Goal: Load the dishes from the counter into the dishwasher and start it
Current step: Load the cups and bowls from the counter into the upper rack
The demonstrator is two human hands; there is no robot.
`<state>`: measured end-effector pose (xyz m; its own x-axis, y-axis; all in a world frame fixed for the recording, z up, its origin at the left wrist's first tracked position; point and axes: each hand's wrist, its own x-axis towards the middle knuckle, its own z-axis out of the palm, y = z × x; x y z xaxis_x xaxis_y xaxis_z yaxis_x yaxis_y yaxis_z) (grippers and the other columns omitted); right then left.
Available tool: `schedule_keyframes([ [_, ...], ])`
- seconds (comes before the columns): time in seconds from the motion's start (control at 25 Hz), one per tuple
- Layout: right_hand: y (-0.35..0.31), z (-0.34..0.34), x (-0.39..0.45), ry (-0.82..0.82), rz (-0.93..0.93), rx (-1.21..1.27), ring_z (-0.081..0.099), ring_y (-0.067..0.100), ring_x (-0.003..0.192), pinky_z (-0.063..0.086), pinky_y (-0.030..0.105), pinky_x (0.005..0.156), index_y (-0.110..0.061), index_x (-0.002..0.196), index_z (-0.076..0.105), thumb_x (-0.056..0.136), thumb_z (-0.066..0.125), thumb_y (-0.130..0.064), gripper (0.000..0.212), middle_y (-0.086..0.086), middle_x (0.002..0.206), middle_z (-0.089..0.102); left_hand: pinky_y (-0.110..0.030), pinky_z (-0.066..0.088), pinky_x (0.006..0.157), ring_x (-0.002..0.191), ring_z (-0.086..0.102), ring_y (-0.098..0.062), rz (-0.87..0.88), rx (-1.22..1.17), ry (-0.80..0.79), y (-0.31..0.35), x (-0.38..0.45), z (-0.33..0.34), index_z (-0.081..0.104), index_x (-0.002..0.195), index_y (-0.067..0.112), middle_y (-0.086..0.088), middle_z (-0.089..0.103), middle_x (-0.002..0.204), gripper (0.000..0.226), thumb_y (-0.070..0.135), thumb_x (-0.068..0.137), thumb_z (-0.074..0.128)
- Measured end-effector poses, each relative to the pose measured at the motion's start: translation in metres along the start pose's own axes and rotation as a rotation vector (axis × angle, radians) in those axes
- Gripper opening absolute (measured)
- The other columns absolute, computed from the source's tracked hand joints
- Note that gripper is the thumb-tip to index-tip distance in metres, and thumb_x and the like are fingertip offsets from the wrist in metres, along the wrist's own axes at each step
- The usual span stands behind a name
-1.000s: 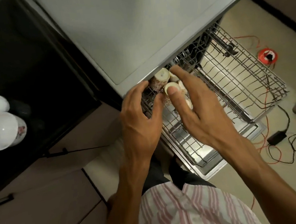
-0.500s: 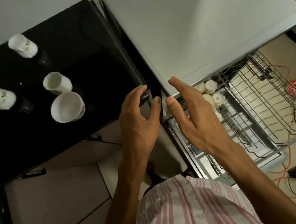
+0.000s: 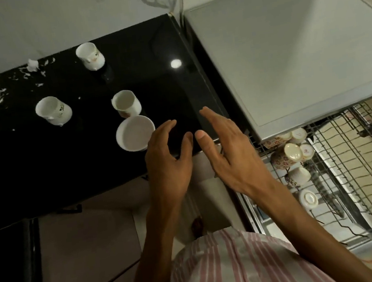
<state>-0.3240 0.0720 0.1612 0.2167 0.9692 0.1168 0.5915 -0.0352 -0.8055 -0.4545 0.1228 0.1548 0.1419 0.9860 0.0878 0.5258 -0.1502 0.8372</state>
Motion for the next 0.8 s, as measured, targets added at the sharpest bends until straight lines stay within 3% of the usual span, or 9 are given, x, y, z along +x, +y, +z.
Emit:
schedule_keyframes([
  [0.24,-0.012,0.041,0.032,-0.06,-0.074,-0.038,0.034,0.014,0.141,0.034,0.047,0.114,-0.017,0.149,0.035,0.099,0.029,-0.057,0.065,0.003,0.154,0.037,-0.026,0.045,0.101,0.124,0.048,-0.004,-0.017,-0.037,0.094,-0.032,0.023,-0.026,0.054,0.133,0.019,0.002,0.054,0.138,0.043,0.03,0.092,0.065],
  [0.4,-0.022,0.065,0.058,-0.099,-0.101,-0.076,0.038,0.014,0.138,0.031,0.037,0.116,-0.009,0.146,0.039,0.102,0.032,-0.05,0.061,0.008,0.15,0.044,-0.026,0.05,0.094,0.121,0.053,-0.009,-0.04,-0.027,0.103,-0.05,0.043,-0.036,0.055,0.132,0.019,0.002,0.056,0.136,0.047,0.041,0.091,0.063],
  [0.56,-0.03,0.086,0.089,-0.11,-0.147,-0.091,0.054,0.02,0.116,0.033,0.024,0.103,0.0,0.129,0.052,0.104,0.042,-0.029,0.04,0.016,0.127,0.061,-0.028,0.049,0.096,0.119,0.054,-0.011,-0.067,-0.027,0.111,-0.072,0.076,-0.044,0.057,0.128,0.017,0.002,0.057,0.132,0.048,0.045,0.09,0.062],
  [0.68,-0.026,0.107,0.12,-0.15,-0.134,-0.115,0.063,0.021,0.098,0.051,0.035,0.093,-0.003,0.122,0.055,0.103,0.037,-0.041,0.047,0.01,0.111,0.066,-0.023,0.048,0.091,0.117,0.054,-0.011,-0.066,0.02,0.093,-0.082,0.102,-0.047,0.057,0.127,0.014,-0.001,0.056,0.13,0.039,0.034,0.094,0.061],
  [0.8,-0.022,0.125,0.141,-0.178,-0.092,-0.18,0.063,0.024,0.105,0.051,0.043,0.092,-0.004,0.13,0.053,0.098,0.029,-0.051,0.062,0.011,0.12,0.065,-0.013,0.034,0.088,0.123,0.05,-0.018,-0.056,0.128,0.075,-0.093,0.128,-0.047,0.054,0.132,0.008,-0.008,0.051,0.137,0.039,0.022,0.095,0.057],
])
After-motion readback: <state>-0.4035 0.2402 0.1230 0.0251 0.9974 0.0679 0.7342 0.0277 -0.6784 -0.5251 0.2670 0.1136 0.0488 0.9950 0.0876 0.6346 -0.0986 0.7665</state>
